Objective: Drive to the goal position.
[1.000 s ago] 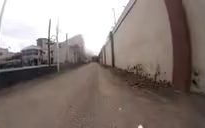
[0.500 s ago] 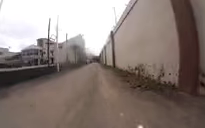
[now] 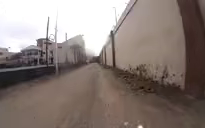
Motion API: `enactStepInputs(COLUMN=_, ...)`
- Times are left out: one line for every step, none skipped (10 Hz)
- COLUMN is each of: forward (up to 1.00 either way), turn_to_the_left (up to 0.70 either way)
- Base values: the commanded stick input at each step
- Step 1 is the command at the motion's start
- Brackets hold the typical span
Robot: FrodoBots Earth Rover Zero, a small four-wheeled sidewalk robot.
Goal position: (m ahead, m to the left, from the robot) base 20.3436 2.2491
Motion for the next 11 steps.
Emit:
enactStepInputs(forward=0.30, turn_to_the_left=0.00)
enactStepInputs(forward=0.30, turn_to_the_left=0.00)
enactStepInputs(forward=0.30, turn_to_the_left=0.00)
enactStepInputs(forward=0.30, turn_to_the_left=0.00)
enactStepInputs(forward=0.30, turn_to_the_left=0.00)
enactStepInputs(forward=0.30, turn_to_the_left=0.00)
enactStepInputs(forward=0.30, turn_to_the_left=0.00)
enactStepInputs(forward=0.30, turn_to_the_left=0.00)
enactStepInputs(forward=0.30, turn_to_the_left=0.00)
enactStepInputs(forward=0.30, turn_to_the_left=0.00)
enactStepInputs(forward=0.30, turn_to_the_left=0.00)
